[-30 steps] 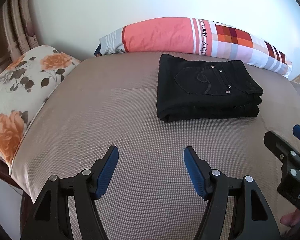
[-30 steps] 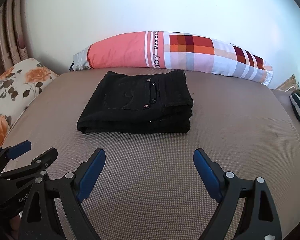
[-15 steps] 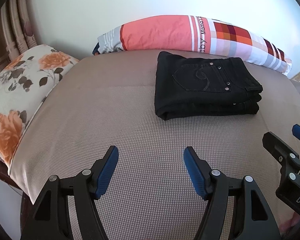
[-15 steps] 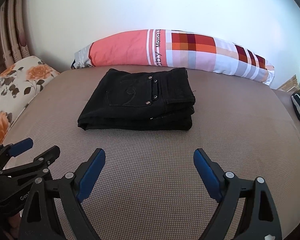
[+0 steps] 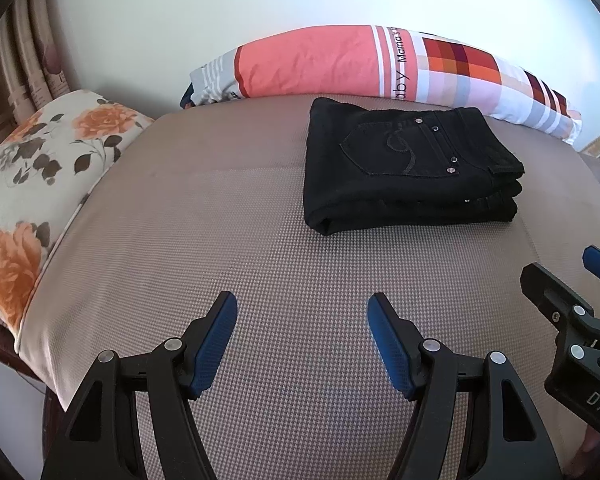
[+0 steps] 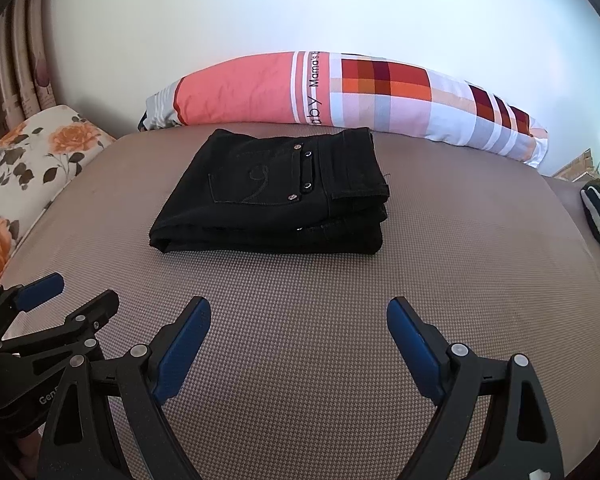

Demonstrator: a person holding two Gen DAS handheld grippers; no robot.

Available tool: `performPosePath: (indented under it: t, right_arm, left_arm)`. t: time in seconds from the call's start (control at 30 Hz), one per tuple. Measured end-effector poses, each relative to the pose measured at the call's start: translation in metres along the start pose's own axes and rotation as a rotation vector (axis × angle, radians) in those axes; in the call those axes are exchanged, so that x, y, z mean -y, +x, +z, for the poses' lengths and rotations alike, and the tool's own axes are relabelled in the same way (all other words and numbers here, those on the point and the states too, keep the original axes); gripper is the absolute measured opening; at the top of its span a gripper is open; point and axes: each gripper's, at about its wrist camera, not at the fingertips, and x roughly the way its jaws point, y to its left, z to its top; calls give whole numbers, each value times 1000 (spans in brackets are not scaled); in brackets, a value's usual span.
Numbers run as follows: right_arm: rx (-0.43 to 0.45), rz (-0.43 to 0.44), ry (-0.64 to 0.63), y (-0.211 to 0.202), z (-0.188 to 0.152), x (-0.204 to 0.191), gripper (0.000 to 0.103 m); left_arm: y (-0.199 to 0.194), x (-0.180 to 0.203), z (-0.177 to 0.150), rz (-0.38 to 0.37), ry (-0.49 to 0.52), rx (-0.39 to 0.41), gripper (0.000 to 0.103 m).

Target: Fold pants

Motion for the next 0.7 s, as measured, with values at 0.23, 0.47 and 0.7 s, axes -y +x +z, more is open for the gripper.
performPosePath:
  t: [0.23,0.47,0.7]
  right_arm:
    - [-10,3,8,1,-2,3,88]
    - [-25,-1,6,2,-3,4,88]
    - [-33,1,6,4,-2,5,89]
  left_arm:
    - [2,1,-2,-2,5,-4,68]
    - [2,2,-3,3,8,-1,68]
    - [2,3,-3,7,13,-1,68]
